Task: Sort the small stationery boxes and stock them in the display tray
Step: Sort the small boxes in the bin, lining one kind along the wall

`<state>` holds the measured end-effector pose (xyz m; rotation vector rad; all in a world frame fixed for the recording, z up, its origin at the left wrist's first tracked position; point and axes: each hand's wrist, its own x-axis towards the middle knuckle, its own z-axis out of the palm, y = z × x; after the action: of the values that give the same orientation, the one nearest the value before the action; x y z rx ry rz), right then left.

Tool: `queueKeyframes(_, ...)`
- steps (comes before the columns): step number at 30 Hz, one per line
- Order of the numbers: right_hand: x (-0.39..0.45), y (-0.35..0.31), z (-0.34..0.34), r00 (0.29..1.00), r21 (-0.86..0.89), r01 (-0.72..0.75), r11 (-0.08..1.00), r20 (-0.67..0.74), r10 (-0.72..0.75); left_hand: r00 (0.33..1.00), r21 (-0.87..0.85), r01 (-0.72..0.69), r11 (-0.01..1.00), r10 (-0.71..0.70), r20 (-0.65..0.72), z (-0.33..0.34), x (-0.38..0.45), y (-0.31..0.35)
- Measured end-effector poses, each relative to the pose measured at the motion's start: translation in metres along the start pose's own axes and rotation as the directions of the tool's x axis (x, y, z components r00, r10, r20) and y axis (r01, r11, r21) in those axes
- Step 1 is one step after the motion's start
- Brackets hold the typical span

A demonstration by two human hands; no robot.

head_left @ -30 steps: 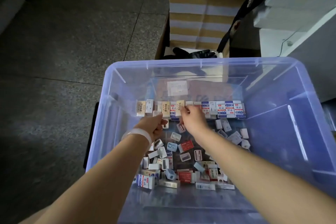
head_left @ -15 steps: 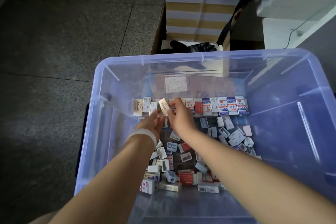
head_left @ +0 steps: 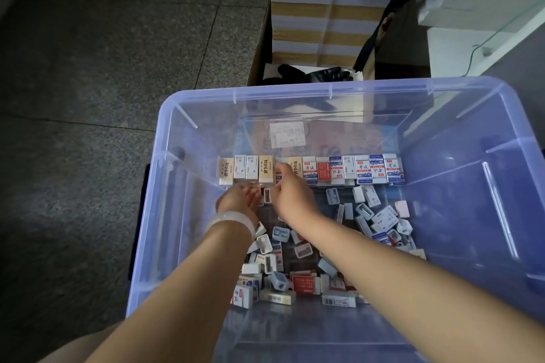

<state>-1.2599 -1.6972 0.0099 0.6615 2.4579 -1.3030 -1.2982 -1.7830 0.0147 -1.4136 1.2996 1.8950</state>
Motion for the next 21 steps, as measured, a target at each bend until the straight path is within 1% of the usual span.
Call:
queueKeyframes(1,-0.001,0.0,-0.002,1.0,-0.013,0.012,1.0,0.018,-0.012,0.999,0.033,-0.029,0.999,0.03,-0.041,-0.001,-0.001,0.0)
queueKeyframes(3,-0.003,-0.001,-0.007,0.994,-0.005,0.017,1.0,0.111,-0.017,0.992,0.09,-0.084,0.992,0.091,-0.085,-0.002,-0.001,0.002)
queueKeyframes(5,-0.002,-0.002,-0.015,0.976,0.009,-0.006,1.0,0.216,0.004,0.992,0.114,-0.107,0.988,0.114,-0.058,-0.001,-0.002,0.003)
queueKeyframes(7,-0.001,0.001,-0.028,0.958,-0.034,0.003,0.999,0.286,0.007,0.994,0.118,-0.105,0.987,0.106,-0.007,-0.002,-0.003,0.003)
queueKeyframes(9,0.001,0.009,-0.049,0.957,-0.082,0.026,0.996,0.291,-0.001,0.995,0.148,-0.095,0.984,0.091,0.033,-0.006,-0.005,0.005)
queueKeyframes(11,0.001,0.02,-0.075,0.97,-0.111,-0.001,0.994,0.24,0.028,0.998,0.196,-0.051,0.979,0.04,0.058,-0.009,-0.006,0.007)
queueKeyframes(12,-0.001,0.027,-0.09,0.973,-0.125,-0.033,0.992,0.222,0.06,0.998,0.254,-0.018,0.967,0.003,0.059,-0.01,-0.005,0.008)
queueKeyframes(13,-0.004,0.034,-0.104,0.972,-0.146,-0.061,0.987,0.216,0.092,0.998,0.348,-0.002,0.937,-0.023,0.066,-0.01,-0.004,0.007)
queueKeyframes(14,-0.009,0.041,-0.117,0.969,-0.181,-0.073,0.981,0.218,0.113,0.995,0.481,-0.016,0.876,-0.032,0.091,-0.009,-0.003,0.004)
queueKeyframes(15,-0.014,0.047,-0.128,0.965,-0.242,-0.061,0.968,0.232,0.119,0.991,0.646,-0.072,0.76,-0.018,0.131,-0.008,-0.001,0.001)
queueKeyframes(16,-0.021,0.052,-0.136,0.959,-0.331,-0.028,0.943,0.258,0.119,0.98,0.803,-0.175,0.57,0.021,0.198,-0.007,-0.001,-0.004)
queueKeyframes(17,-0.027,0.055,-0.141,0.951,-0.427,0.015,0.904,0.286,0.119,0.952,0.898,-0.304,0.317,0.063,0.3,-0.005,-0.001,-0.009)
queueKeyframes(18,-0.033,0.056,-0.143,0.943,-0.511,0.062,0.857,0.311,0.117,0.902,0.903,-0.428,0.041,0.082,0.424,-0.005,-0.001,-0.013)
queueKeyframes(19,-0.038,0.057,-0.141,0.935,-0.563,0.108,0.82,0.337,0.108,0.842,0.831,-0.512,-0.218,0.068,0.536,-0.004,-0.003,-0.015)
queueKeyframes(20,-0.041,0.056,-0.137,0.925,-0.583,0.149,0.799,0.367,0.095,0.79,0.72,-0.542,-0.434,0.028,0.612,-0.004,-0.008,-0.016)
queueKeyframes(21,-0.043,0.055,-0.13,0.915,-0.586,0.188,0.788,0.396,0.075,0.752,0.597,-0.539,-0.594,-0.022,0.658,-0.005,-0.013,-0.014)
